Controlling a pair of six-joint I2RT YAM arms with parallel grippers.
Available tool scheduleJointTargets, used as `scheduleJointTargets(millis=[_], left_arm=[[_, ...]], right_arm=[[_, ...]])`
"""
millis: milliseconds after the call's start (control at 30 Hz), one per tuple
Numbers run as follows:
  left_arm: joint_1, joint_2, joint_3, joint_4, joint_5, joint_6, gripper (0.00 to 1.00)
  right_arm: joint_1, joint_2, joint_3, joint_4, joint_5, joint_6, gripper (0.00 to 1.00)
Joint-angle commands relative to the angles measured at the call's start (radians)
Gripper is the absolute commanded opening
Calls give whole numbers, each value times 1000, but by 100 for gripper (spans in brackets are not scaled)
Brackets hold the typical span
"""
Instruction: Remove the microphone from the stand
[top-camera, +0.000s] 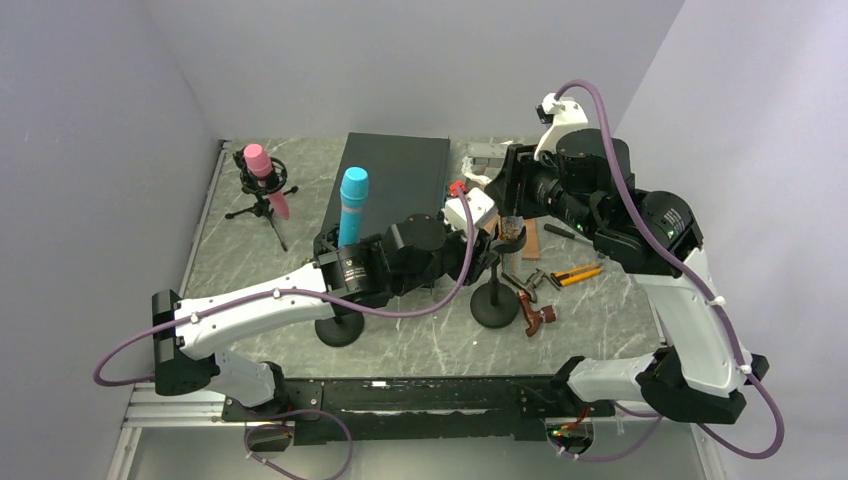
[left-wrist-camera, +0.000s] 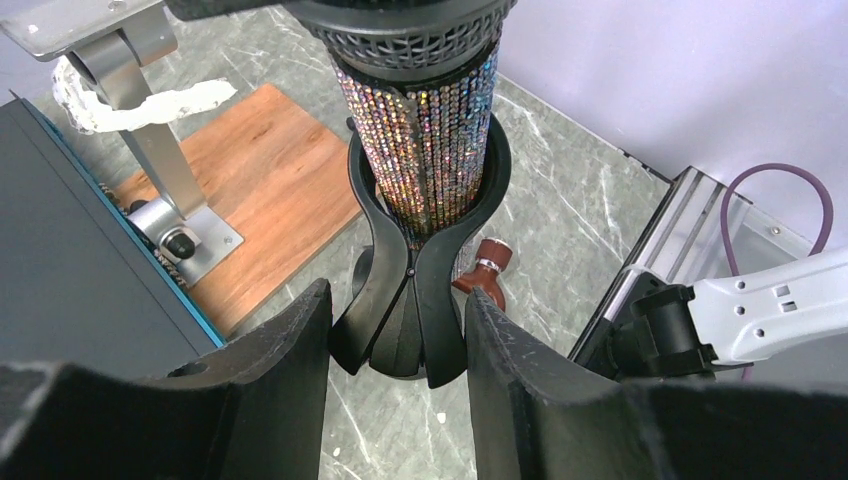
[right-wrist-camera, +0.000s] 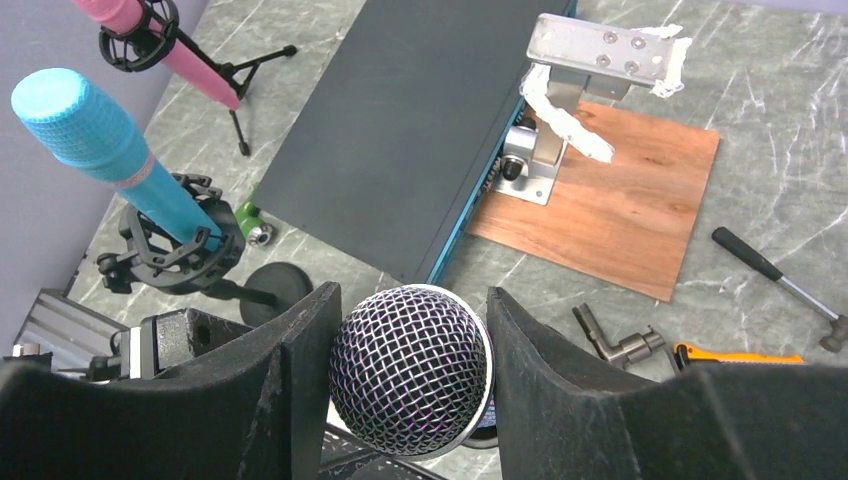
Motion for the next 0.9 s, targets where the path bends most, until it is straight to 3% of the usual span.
scheduleJointTargets(millis=[0, 300, 867], left_arm=[[-17, -11, 14, -134, 25, 3, 0], [-15, 13, 90, -252, 20, -10, 0], [7, 20, 111, -377, 7, -51, 0]], right_arm=[[-19, -58, 54, 189, 166, -60, 0], [-17, -176, -125, 422, -54, -80, 0], [-18, -186, -95, 533, -32, -74, 0]])
